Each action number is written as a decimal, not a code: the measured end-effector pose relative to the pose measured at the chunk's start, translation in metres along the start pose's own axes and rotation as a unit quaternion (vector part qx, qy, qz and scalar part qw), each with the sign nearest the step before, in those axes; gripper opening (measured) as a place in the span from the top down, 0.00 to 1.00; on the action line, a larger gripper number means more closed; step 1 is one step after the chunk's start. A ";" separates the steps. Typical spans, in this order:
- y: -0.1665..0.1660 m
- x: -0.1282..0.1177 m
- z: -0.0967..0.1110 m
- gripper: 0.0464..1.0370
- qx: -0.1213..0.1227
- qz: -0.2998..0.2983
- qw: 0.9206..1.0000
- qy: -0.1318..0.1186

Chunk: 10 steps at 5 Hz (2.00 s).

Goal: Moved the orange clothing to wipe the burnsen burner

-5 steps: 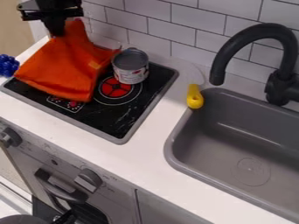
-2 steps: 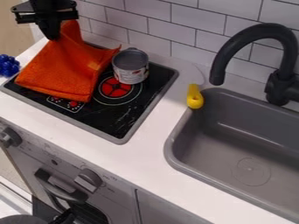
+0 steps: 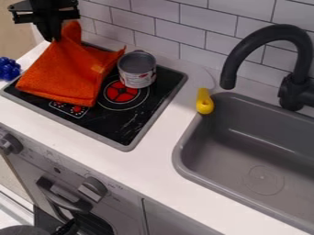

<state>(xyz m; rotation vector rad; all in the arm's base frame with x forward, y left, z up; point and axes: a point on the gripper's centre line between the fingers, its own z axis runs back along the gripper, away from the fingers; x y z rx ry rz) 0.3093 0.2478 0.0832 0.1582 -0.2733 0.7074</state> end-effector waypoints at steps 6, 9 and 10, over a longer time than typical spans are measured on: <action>0.035 -0.090 0.016 0.04 0.004 -0.065 0.997 0.042; -0.012 -0.128 0.048 0.04 -0.031 -0.174 0.984 0.020; -0.030 -0.138 0.055 0.04 -0.033 -0.164 0.985 0.040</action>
